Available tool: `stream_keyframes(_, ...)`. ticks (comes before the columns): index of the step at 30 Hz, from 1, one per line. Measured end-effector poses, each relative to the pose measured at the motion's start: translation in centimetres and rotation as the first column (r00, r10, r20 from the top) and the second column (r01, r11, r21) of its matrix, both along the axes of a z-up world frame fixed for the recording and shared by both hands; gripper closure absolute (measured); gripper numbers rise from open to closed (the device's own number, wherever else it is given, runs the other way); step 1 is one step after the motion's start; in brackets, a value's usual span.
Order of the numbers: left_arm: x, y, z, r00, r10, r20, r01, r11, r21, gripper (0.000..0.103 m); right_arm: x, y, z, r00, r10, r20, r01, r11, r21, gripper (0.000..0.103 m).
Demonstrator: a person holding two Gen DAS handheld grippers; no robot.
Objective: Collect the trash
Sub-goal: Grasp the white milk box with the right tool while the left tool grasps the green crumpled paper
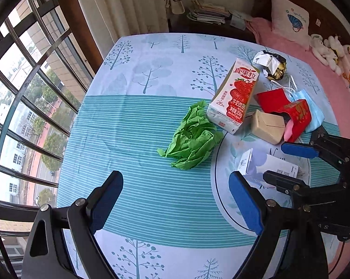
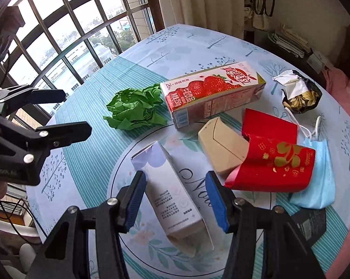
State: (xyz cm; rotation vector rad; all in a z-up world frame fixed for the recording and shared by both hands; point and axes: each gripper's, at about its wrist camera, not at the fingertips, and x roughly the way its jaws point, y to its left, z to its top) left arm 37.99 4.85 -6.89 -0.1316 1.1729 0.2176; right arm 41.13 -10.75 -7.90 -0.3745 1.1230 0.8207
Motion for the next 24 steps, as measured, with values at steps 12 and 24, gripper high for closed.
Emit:
stream_keyframes(12, 3.3, 0.0, -1.7, 0.999, -0.023, -0.044, 0.024, 1.000, 0.012, 0.012, -0.3, 0.1, -0.4, 0.995, 0.098, -0.031, -0.098, 0.995, 0.008, 0.047)
stream_keyframes(24, 5.1, 0.5, -3.5, 0.996, -0.030, -0.086, 0.029, 1.000, -0.008, 0.012, 0.5, -0.9, -1.8, 0.999, 0.024, -0.048, -0.024, 1.000, -0.004, 0.065)
